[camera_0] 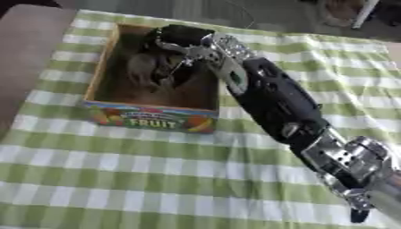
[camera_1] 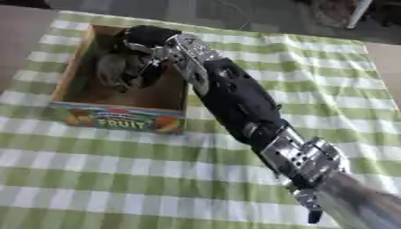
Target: Pick up objects on the table and place them in the box.
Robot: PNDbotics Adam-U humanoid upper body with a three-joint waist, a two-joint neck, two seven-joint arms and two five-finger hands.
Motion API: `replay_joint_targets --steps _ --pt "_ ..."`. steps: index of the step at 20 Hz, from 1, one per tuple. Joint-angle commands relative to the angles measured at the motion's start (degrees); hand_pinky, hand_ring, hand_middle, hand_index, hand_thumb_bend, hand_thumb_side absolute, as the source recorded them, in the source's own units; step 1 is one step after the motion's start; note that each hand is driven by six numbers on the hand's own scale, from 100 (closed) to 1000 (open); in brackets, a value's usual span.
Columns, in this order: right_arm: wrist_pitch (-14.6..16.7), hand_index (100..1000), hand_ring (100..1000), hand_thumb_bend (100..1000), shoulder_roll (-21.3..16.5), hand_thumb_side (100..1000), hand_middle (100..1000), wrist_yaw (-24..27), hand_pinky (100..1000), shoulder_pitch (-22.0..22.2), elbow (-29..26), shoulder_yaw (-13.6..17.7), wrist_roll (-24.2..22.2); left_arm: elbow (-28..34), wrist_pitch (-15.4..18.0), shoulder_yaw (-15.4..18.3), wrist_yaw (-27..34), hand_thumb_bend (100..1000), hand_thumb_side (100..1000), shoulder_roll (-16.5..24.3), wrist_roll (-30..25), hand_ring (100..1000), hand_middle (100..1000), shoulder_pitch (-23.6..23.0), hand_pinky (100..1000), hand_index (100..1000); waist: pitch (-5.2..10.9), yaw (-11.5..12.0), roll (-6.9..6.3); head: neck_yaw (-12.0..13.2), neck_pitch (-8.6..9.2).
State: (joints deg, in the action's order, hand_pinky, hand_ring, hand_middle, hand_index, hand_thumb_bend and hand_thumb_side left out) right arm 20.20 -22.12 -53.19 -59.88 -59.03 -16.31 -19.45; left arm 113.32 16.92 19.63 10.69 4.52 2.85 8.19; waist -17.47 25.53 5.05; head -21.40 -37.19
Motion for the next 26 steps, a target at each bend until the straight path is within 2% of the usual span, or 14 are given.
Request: replay_joint_targets --steps 1,4,7,8,12,13,14,15,16,21,22,26 --pt "0.7 772 890 100 -0.3 250 612 -3.0 880 -1.0 0.1 0.3 1.8 1.3 0.2 -0.2 0.2 100 789 0.8 -0.1 347 593 0.6 299 394 0.88 0.1 -0.43 -0.4 0.27" --pt "1.2 820 895 100 0.0 271 652 -5.9 889 -1.2 0.7 0.4 3.0 1.3 0.2 -0.3 0.2 100 788 0.7 -0.2 347 592 0.6 299 394 0.83 0.1 -0.47 -1.1 0.21" --pt "2.6 889 918 100 0.3 318 743 -8.5 903 -1.2 1.3 0.3 2.6 1.3 0.1 -0.3 0.2 100 788 0.6 -0.3 346 592 0.6 299 393 0.79 0.1 -0.53 -1.6 0.19" --pt "3.3 912 923 123 0.4 357 764 -9.0 908 -1.2 1.4 0.3 2.3 1.3 0.1 -0.3 0.2 100 788 0.6 -0.3 346 592 0.6 299 392 0.79 0.1 -0.56 -1.8 0.12" --pt "5.7 969 958 345 0.4 545 828 -9.3 927 -1.3 1.0 0.2 0.4 1.3 0.0 -0.2 0.2 100 787 0.6 -0.3 346 591 0.5 299 393 0.87 0.0 -0.64 -1.9 0.09" --pt "6.1 969 958 345 0.3 545 828 -9.2 927 -1.3 0.7 0.2 0.0 1.3 -0.1 -0.3 0.2 100 787 0.5 -0.3 346 591 0.5 299 393 0.88 0.0 -0.66 -1.9 0.14" --pt "6.4 985 966 419 0.3 601 845 -9.0 937 -1.3 0.3 0.1 -0.4 1.3 -0.1 -0.3 0.2 100 786 0.5 -0.3 346 591 0.5 299 393 0.91 -0.1 -0.68 -2.0 0.19" --pt "6.7 989 970 425 0.2 648 849 -8.8 941 -1.3 -0.1 0.0 -0.7 1.3 -0.1 -0.3 0.2 100 787 0.5 -0.3 346 591 0.5 299 392 0.95 -0.1 -0.70 -2.0 0.19" --pt "6.9 989 970 438 0.2 617 849 -8.4 941 -1.3 -0.4 -0.1 -1.0 1.3 -0.2 -0.3 0.2 100 786 0.5 -0.3 346 591 0.5 299 392 0.99 -0.2 -0.74 -2.1 0.20" --pt "6.7 983 973 393 -0.8 603 843 -4.4 946 -1.9 -3.6 0.1 -2.0 1.3 -0.3 -0.2 0.2 100 784 0.6 -0.3 346 590 0.3 299 393 1.39 -0.7 -0.99 -1.9 0.01" --pt "6.5 979 972 353 -1.3 587 841 -3.2 946 -2.0 -4.9 0.2 -2.1 1.3 -0.3 -0.2 0.1 100 784 0.6 -0.2 346 590 0.2 299 393 1.51 -0.9 -1.02 -1.7 -0.08" --pt "4.5 976 977 270 -3.8 604 833 4.3 946 -2.0 -11.7 0.5 -3.0 1.3 -0.3 0.1 -0.1 100 782 0.8 0.1 347 590 -0.1 300 396 1.95 -1.9 -1.21 -0.8 -0.41"
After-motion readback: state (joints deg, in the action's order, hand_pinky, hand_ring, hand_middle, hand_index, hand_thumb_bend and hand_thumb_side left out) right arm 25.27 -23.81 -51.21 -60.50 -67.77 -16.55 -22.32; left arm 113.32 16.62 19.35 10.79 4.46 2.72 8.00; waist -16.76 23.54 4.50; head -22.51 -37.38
